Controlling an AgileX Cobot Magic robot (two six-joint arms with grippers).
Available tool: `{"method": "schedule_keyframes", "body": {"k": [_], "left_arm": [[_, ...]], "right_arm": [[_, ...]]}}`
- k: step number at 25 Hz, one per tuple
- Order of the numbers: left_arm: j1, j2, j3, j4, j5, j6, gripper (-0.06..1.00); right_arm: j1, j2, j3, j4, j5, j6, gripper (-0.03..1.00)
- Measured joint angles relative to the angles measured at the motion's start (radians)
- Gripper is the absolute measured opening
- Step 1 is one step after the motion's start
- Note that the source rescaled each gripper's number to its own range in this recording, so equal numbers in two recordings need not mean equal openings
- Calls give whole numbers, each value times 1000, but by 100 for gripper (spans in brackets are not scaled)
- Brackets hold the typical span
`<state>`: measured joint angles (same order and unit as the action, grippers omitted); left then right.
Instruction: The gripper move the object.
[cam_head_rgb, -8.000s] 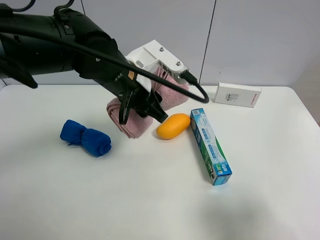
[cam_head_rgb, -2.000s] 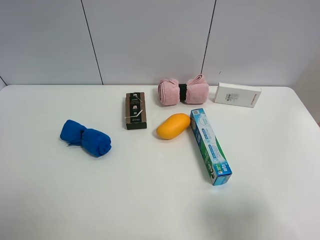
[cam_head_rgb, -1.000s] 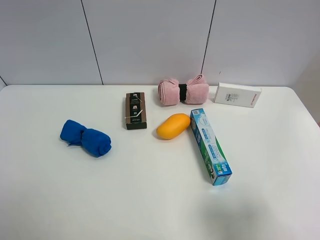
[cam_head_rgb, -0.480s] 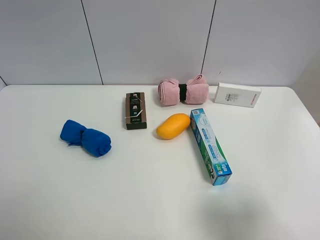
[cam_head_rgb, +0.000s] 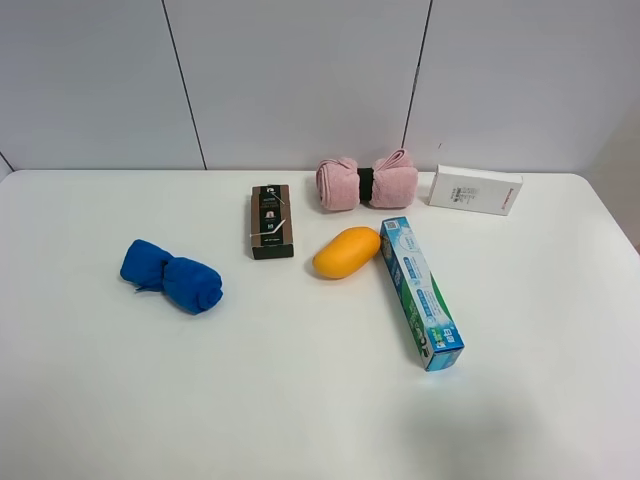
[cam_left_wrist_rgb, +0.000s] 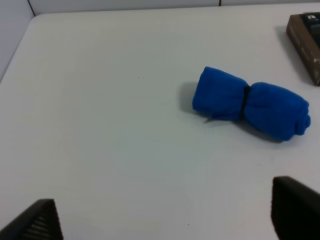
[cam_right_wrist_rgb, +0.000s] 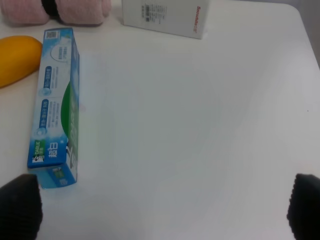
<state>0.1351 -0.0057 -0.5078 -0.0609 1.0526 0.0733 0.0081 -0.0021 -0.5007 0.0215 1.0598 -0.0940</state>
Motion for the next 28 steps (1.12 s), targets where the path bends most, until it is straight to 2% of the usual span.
{"method": "schedule_keyframes", "body": {"k": [28], "left_arm": [[0, 0, 0, 0, 0, 0, 76]], "right_arm": [[0, 0, 0, 0, 0, 0, 100]]}}
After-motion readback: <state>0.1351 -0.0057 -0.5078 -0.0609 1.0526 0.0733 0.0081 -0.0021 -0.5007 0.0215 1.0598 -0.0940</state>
